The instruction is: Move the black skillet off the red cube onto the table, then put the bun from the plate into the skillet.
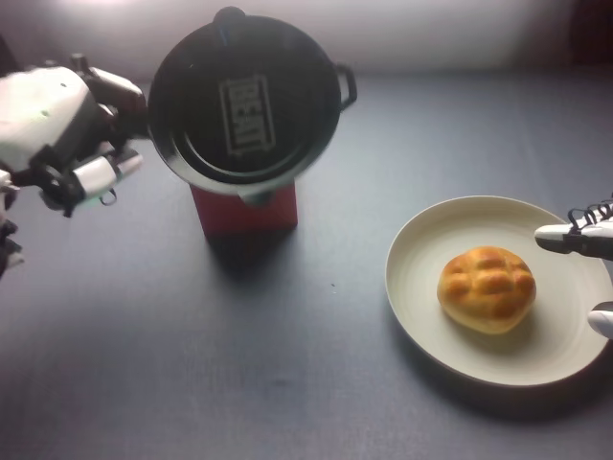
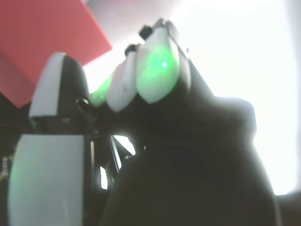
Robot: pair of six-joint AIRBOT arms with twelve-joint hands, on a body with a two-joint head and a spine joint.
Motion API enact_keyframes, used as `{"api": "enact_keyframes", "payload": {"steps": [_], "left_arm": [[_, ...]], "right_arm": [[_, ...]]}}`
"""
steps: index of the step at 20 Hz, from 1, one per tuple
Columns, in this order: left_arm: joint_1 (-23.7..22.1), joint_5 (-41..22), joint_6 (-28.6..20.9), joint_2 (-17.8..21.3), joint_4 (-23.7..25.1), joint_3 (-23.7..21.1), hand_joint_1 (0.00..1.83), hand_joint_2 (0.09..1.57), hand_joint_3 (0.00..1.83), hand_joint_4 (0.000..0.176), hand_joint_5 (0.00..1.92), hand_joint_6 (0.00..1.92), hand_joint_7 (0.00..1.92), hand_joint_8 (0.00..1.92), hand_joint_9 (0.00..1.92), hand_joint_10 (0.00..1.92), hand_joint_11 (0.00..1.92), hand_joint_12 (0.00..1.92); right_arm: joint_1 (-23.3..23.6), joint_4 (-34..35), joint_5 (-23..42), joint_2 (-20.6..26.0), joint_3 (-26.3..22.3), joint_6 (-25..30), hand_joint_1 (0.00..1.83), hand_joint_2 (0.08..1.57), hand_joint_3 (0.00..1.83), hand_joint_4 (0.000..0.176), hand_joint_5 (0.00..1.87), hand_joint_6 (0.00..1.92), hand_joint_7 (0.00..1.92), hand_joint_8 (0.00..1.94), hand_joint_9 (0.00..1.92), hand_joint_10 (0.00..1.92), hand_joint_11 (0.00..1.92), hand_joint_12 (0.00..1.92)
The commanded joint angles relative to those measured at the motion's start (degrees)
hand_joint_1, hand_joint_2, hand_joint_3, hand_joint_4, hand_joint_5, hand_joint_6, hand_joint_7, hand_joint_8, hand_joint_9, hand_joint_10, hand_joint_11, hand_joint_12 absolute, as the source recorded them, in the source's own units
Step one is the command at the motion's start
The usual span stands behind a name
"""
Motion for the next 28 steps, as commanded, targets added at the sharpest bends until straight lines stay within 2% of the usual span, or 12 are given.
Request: {"api": "enact_keyframes", "payload": {"steps": [1,9,11,14,18,21,22,24,25,26,27,28], "left_arm": [[0.2,-9.7,-0.5,1.1,1.7,-0.4,1.28,1.28,0.0,0.176,1.04,1.92,1.36,1.92,1.53,1.92,1.6,1.92],[10.5,-19.8,-0.7,6.8,8.2,-11.7,1.31,1.24,0.0,0.162,1.28,1.92,1.45,1.92,1.55,1.92,1.6,1.92],[12.3,-19.3,-0.6,7.6,9.2,-13.1,1.32,1.24,0.0,0.0,1.29,1.92,1.45,1.92,1.55,1.92,1.6,1.92],[14.7,-15.4,3.2,8.3,8.6,-15.0,1.26,1.25,0.0,0.0,1.25,1.92,1.49,1.92,1.62,1.92,1.65,1.92],[15.0,-9.9,4.9,6.2,5.9,-13.5,1.2,1.22,0.0,0.0,1.12,1.92,1.34,1.92,1.51,1.92,1.55,1.92],[15.0,-6.6,7.1,5.0,4.0,-12.8,1.17,1.17,0.0,0.0,0.94,1.92,1.11,1.92,1.29,1.92,1.36,1.92],[15.0,-5.9,7.7,4.7,3.4,-12.7,1.2,1.1,0.0,0.0,0.85,1.92,0.93,1.92,1.07,1.92,1.14,1.92],[15.0,-5.3,8.0,4.4,2.9,-12.5,1.21,1.09,0.0,0.0,0.8,1.92,0.84,1.92,0.98,1.92,1.07,1.92],[15.1,-5.1,8.0,4.3,2.8,-12.4,1.23,1.06,0.0,0.0,0.74,1.56,0.59,1.81,0.63,1.87,0.6,1.92],[15.1,-5.1,8.0,4.3,2.7,-12.4,1.23,1.06,0.0,0.0,0.74,1.56,0.59,1.81,0.63,1.87,0.6,1.92],[15.2,-5.3,8.0,4.3,2.5,-12.3,1.15,1.14,0.01,0.0,0.85,1.27,0.55,1.69,0.56,1.76,0.47,1.88],[15.2,-5.5,8.0,4.4,2.5,-12.4,1.18,1.21,0.0,0.0,0.89,1.19,0.68,1.42,0.5,1.25,0.27,1.57]], "right_arm": [[0.1,0.8,6.9,-0.1,-0.1,0.5,0.52,1.34,0.0,0.0,0.46,0.0,0.58,0.0,0.58,0.0,0.42,0.35],[0.1,0.9,6.9,-0.1,-0.1,0.5,0.51,1.34,0.0,0.0,0.5,0.0,0.59,0.0,0.56,0.0,0.4,0.31],[0.1,1.0,6.9,-0.1,-0.1,0.5,0.49,1.34,0.0,0.0,0.52,0.01,0.58,0.0,0.53,0.0,0.37,0.29],[0.1,1.0,6.9,-0.1,-0.1,0.6,0.46,1.33,0.0,0.0,0.54,0.01,0.58,0.0,0.54,0.0,0.38,0.29],[0.1,1.0,6.8,-0.1,0.0,0.6,0.45,1.33,0.0,0.0,0.53,0.0,0.57,0.0,0.52,0.0,0.37,0.28],[0.1,0.9,6.8,-0.1,0.1,0.6,0.46,1.32,0.0,0.0,0.55,0.0,0.6,0.01,0.56,0.01,0.41,0.3],[0.1,0.9,6.8,-0.1,0.1,0.6,0.47,1.33,0.0,0.0,0.54,0.0,0.59,0.0,0.57,0.01,0.43,0.31],[0.1,0.9,6.8,-0.1,0.1,0.6,0.47,1.33,0.0,0.0,0.53,0.0,0.59,0.0,0.57,0.01,0.43,0.31],[0.1,0.9,6.8,-0.1,0.1,0.6,0.49,1.33,0.0,0.0,0.54,0.0,0.59,0.0,0.56,0.0,0.41,0.3],[0.1,0.9,6.9,0.0,0.1,0.6,0.49,1.33,0.0,0.0,0.54,0.0,0.59,0.0,0.56,0.0,0.41,0.3],[0.2,0.9,7.1,0.0,0.1,0.6,0.48,1.32,0.0,0.0,0.53,0.0,0.59,0.0,0.57,0.0,0.4,0.35],[0.4,0.7,7.3,0.1,0.1,0.6,0.52,1.32,0.0,0.0,0.51,0.0,0.59,0.0,0.59,0.0,0.33,0.59]]}}
